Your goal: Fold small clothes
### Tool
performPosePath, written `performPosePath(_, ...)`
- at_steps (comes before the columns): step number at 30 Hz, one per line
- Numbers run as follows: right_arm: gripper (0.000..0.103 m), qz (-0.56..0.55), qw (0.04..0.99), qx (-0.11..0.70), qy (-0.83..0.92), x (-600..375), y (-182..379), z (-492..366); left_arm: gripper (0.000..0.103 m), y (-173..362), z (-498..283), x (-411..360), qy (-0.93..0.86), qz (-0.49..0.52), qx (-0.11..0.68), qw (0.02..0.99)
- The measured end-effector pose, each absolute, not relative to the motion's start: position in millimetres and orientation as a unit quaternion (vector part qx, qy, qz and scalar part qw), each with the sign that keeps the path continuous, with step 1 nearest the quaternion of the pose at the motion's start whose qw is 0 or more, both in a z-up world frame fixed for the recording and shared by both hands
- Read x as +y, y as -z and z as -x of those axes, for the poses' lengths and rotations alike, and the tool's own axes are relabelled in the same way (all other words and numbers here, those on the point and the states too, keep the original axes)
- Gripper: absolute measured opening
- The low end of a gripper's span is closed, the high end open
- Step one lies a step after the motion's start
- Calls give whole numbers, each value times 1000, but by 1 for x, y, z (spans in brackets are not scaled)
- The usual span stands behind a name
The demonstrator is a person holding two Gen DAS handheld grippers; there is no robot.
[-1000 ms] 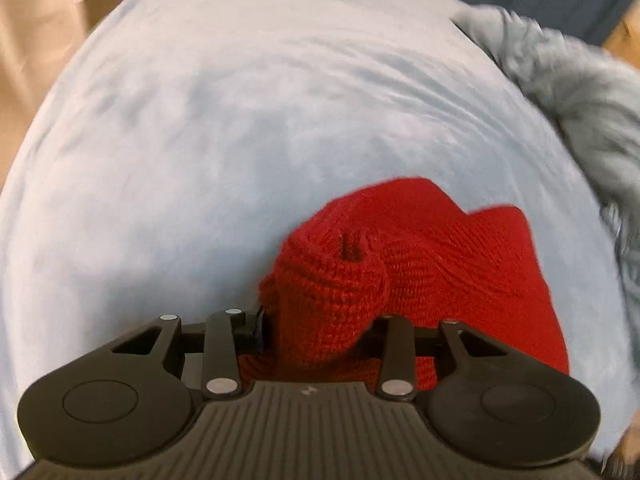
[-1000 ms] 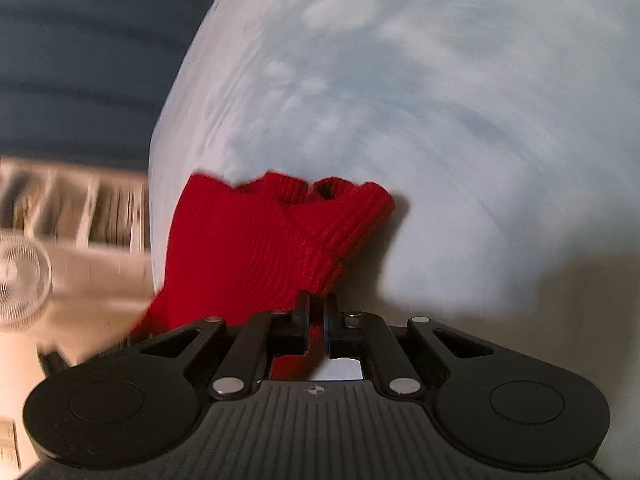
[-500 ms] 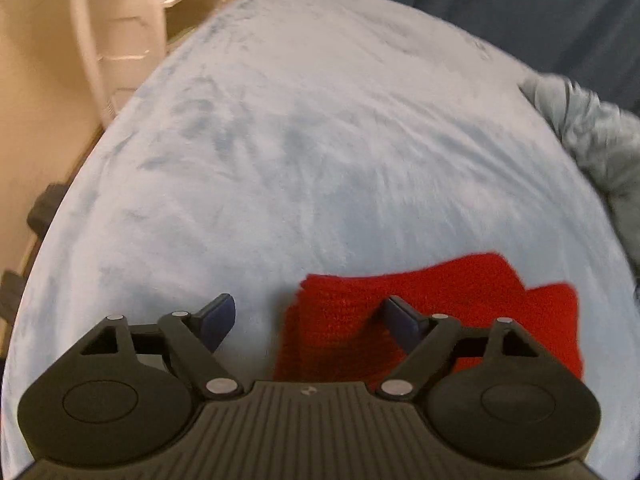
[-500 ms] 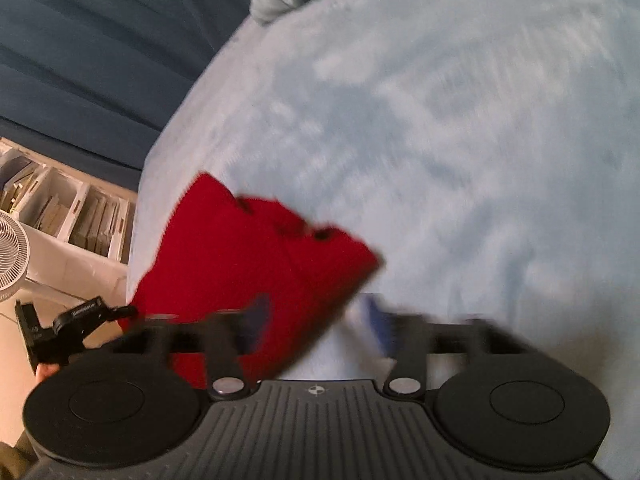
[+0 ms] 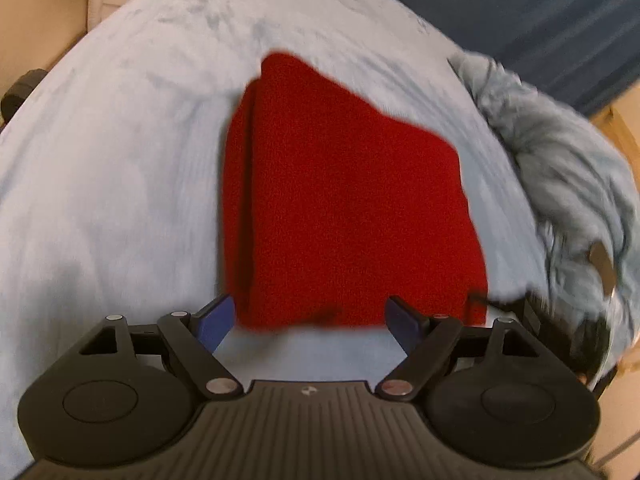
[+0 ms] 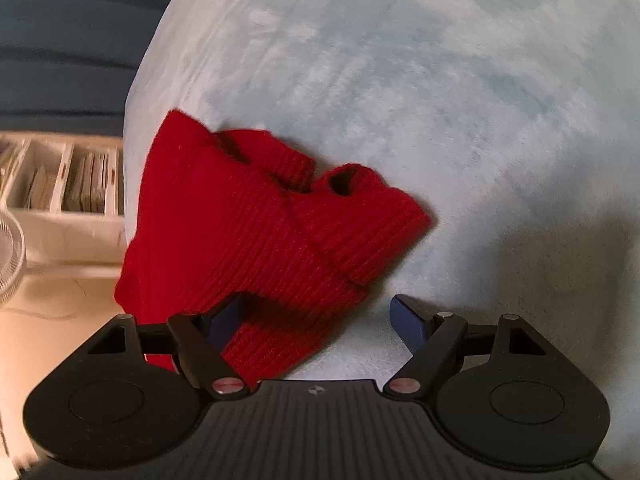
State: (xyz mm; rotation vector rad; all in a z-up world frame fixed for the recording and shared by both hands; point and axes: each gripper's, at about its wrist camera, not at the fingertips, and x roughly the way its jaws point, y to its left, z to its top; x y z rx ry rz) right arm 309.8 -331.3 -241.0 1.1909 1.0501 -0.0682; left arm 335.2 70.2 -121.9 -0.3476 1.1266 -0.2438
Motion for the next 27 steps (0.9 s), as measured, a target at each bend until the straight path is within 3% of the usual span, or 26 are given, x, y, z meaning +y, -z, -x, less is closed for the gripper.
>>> performPosePath(7,78,-554,690,462,50,-334,242,-305,85,161,-337,44,107,70,568,813)
performPosePath(8,58,-555,693,456,53,-333,242,-305,80,166,-342,46,85,69,565,818)
performPosePath(10,32,-554,706,440,44,-330,243,-307,77,169,-357,57,55,87,556,825)
performPosePath(11,26,-551,709,437,47,-327,242,-309,77,169,-363,63,53,101,556,823)
performPosePath(14,22,-515,728,450,41,-311,229,-310,77,164,-373,69,39,68,545,835)
performPosePath(19,20,-471,743,476,14,-276,215,-290,81,158,-382,92,23,84,547,833)
performPosePath(24,43,-506,729,459,42,-293,220,-279,87,146,-351,89,20,65,532,844)
performPosePath(27,56,-391,800,454,28,-284,178,-266,90,121,-310,80,45,79,506,858)
